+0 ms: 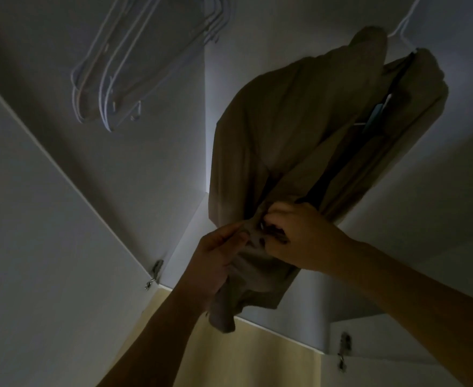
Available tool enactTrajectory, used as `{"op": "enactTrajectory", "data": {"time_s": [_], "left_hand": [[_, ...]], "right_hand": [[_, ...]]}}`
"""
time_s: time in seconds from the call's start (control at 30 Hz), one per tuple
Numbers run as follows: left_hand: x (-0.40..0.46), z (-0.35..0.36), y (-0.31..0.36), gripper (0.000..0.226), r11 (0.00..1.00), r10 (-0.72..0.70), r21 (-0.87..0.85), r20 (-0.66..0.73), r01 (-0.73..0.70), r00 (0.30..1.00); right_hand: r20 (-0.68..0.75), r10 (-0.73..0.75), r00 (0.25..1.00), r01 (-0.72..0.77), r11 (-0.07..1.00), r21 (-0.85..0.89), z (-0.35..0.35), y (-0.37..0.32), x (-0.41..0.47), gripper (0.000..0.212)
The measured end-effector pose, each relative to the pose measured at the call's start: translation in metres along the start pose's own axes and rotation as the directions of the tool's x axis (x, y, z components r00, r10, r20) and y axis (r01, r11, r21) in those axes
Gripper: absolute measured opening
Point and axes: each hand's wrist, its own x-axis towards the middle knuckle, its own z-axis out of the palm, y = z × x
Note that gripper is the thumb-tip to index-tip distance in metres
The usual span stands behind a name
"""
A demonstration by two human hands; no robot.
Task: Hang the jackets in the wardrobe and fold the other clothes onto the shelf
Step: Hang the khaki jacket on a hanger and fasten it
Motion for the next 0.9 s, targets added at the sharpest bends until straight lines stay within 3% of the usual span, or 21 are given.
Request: {"op": "enactTrajectory", "data": {"time_s": [0.17,0.5,0.6,0.7,0.8,0.83,0.9], "left_hand": [[-0.005,0.001,-0.002,0.037,0.999,-0.012,-0.042,0.056,0.014,0.998],[-0.012,0.020,0.003,0.035,0.998,-0.048,0.034,-0.035,0.050,0.998],[-0.018,0.025,0.000,0.028,0.984,0.061,0.169,-0.002,-0.060,0.998],[-0.022,0.023,-0.011,0.046,0.956,0.147,0.251,0.045,-0.154,0.988],[-0.023,0.013,-0.039,0.019,0.827,0.134,0.536,0.103,-0.168,0.986],[-0.024,0.009,-0.050,0.017,0.726,0.072,0.673,0.127,-0.139,0.989],[-0.024,0.006,-0.062,0.022,0.430,-0.081,0.896,0.158,-0.108,0.984]], "right_hand": [[0.053,0.057,0.997,-0.062,0.993,0.099,-0.006,0.000,-0.003,0.031],[-0.113,0.196,0.974,-0.173,0.967,0.187,-0.013,-0.002,-0.007,0.024],[-0.166,0.194,0.967,-0.160,0.967,0.200,-0.020,-0.003,-0.008,0.017],[-0.266,0.231,0.936,-0.180,0.963,0.203,-0.034,0.005,-0.010,0.013],[-0.387,0.248,0.888,-0.187,0.964,0.189,-0.060,0.025,-0.018,0.012],[-0.407,0.240,0.881,-0.192,0.969,0.155,-0.068,0.032,-0.022,0.013],[-0.404,0.160,0.901,-0.157,0.987,0.040,-0.080,0.038,-0.032,0.017]]}}
